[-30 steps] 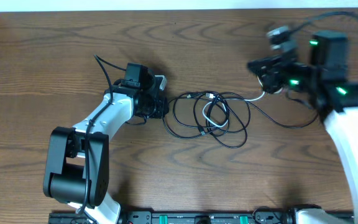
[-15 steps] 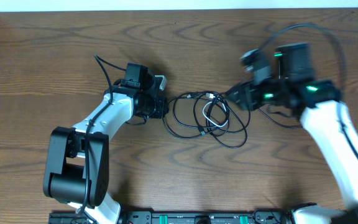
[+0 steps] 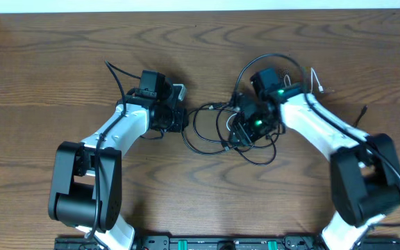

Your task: Untangle cables

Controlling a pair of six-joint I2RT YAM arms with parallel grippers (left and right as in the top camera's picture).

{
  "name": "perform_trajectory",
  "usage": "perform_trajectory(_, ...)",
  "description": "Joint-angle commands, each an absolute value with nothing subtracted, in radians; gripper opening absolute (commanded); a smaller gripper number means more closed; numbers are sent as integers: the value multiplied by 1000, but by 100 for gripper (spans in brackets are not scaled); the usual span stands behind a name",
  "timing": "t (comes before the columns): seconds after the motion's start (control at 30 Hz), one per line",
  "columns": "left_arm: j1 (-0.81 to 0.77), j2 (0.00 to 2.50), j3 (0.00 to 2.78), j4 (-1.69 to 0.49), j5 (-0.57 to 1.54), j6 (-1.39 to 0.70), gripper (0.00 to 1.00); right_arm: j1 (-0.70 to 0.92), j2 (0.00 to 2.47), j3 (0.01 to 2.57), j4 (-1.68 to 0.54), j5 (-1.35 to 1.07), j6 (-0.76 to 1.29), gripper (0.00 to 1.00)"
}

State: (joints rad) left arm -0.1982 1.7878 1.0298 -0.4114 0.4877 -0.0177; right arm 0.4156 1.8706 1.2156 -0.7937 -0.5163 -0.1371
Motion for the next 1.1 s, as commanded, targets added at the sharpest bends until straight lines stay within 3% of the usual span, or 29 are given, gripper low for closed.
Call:
perform_trajectory(0.0, -196, 1792, 1049, -414, 478, 3, 9, 432, 1934, 1211, -794, -621, -151, 53)
perform_trajectory(0.13, -196, 1792, 1049, -414, 478, 3, 9, 426, 1998, 1211, -784, -716, -150, 34)
perform_trajectory(0.23, -196, 1792, 1049, -414, 478, 3, 9, 419, 2029, 1212, -766, -802, -151, 6)
perform_trajectory(0.27, -196, 1792, 1049, -414, 478, 3, 9, 416, 2031, 1211, -758, -821, -151, 1)
perform_trajectory(0.73, -196, 1792, 1049, -414, 478, 3, 9, 344, 1860, 1322, -740, -1106, -157, 1)
perform_trajectory(1.07, -196, 1792, 1049, -448, 435, 3, 9, 267, 1665, 1512, -741, -744, -38, 1)
